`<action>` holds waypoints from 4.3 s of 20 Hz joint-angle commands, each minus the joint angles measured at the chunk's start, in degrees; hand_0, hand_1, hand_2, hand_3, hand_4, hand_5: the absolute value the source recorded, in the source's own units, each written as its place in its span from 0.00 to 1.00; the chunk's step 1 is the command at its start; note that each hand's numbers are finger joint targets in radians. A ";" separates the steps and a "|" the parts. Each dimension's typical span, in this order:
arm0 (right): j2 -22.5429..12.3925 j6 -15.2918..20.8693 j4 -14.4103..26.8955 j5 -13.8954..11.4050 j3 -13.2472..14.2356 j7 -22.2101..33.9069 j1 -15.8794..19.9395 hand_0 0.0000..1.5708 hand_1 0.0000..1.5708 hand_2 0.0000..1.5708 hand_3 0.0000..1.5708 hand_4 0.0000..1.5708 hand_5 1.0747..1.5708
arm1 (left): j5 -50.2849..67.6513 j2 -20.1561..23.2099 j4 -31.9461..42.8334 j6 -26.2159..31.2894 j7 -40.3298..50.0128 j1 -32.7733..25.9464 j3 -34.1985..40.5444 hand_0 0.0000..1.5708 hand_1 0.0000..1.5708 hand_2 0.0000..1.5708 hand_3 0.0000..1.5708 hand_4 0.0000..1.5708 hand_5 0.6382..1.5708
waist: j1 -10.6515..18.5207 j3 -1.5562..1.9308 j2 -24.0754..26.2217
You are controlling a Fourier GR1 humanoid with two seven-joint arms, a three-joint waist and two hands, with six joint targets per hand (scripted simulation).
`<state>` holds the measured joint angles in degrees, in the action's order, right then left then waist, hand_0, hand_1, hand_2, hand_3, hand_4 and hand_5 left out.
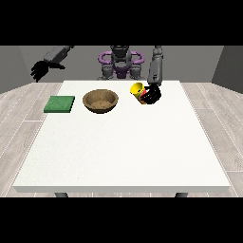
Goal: Pick the cup and pour the ball into the bowl, then pick the bowl and place it on the pad
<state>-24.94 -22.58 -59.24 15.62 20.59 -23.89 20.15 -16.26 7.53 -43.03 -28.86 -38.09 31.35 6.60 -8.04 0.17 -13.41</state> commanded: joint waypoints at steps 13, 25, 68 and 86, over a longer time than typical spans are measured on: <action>-1.94 2.51 17.17 -3.10 2.67 -2.66 -5.50 0.00 0.00 0.00 0.00 0.00 0.98 | -30.31 -4.88 -5.15 -1.51 36.15 3.88 -22.43 0.87 0.87 1.00 1.00 0.68 1.00 | 11.83 -0.12 18.28; -3.67 1.17 22.51 -2.90 3.15 -4.84 -1.59 0.00 0.00 0.00 0.00 0.00 0.95 | -46.53 -7.49 -10.17 1.78 50.39 7.45 -32.62 0.52 0.52 1.00 0.99 0.56 1.00 | 11.66 -0.12 15.66; 0.41 2.38 26.32 -2.66 0.12 -0.39 7.24 0.00 0.00 0.00 0.00 0.31 0.98 | -65.76 -6.93 -20.43 21.03 56.09 18.58 -35.96 0.00 0.00 1.00 1.00 0.81 0.87 | 13.28 -0.29 9.76; 4.01 8.18 21.50 0.77 1.55 3.36 15.30 0.00 0.00 0.00 0.00 0.25 1.00 | -11.40 -7.49 -27.51 15.41 31.52 8.27 -7.09 0.18 0.18 0.00 0.00 0.53 0.99 | 16.54 -0.37 -3.76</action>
<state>-22.84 -14.53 -36.34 16.28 23.28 -21.78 34.03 -38.54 0.58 -70.66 -14.18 -1.87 41.03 -4.37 10.03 -0.24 -15.37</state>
